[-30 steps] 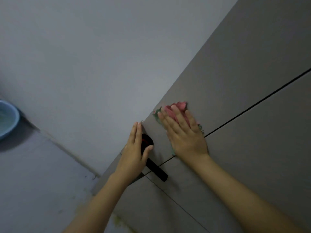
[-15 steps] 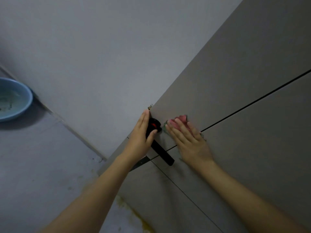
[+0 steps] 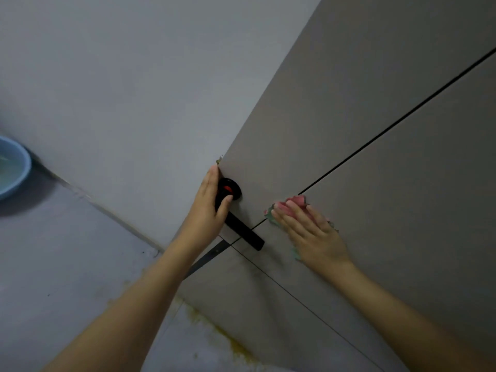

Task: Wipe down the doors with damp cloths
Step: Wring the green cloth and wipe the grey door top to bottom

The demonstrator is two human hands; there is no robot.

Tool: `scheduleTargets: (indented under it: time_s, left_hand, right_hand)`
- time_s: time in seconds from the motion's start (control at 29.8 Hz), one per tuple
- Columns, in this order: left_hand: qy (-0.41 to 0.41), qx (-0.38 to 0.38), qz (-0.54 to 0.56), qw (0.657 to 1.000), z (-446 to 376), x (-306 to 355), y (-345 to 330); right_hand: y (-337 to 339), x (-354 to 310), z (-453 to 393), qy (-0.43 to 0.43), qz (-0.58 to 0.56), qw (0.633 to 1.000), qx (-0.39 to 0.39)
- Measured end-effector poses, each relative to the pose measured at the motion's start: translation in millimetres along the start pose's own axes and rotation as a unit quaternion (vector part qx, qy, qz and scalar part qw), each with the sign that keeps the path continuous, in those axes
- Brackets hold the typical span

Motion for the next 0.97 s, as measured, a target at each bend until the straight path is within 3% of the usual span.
scheduleTargets:
  time_s: [0.37,0.57,0.71,0.84,0.97]
  left_hand:
    - [0.009,0.002,-0.027,1.0,1.8,8.3,2.9]
    - [0.002,0.011,-0.081,0.997,10.1,24.1,8.2]
    - [-0.051,0.032,-0.154,0.986,22.5,44.4,-1.1]
    - [-0.074,0.025,-0.141,0.987,26.3,57.8,-16.9]
    - [-0.073,0.004,-0.112,0.991,27.0,67.5,-34.3]
  right_hand:
    - [3.9,-20.6,-56.2,0.013,0.013,1.0,-0.005]
    - [3.7,8.9,5.6,-0.043,-0.052,0.998,0.007]
    - [6.5,2.9,-12.5,-0.087,-0.032,0.995,0.042]
    - [5.6,6.4,-12.8,-0.105,-0.046,0.991,0.066]
    - [10.4,40.6,47.4,-0.241,-0.051,0.963,0.105]
Point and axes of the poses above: each hand's wrist, its own z-axis away from the middle knuckle, its own y-axis out of the back of the hand, x = y × z, the point moved 5 cm from there along -z, towards the middle knuckle, and after that the axes turned 3 degrees about y, right-handed, at the moved point
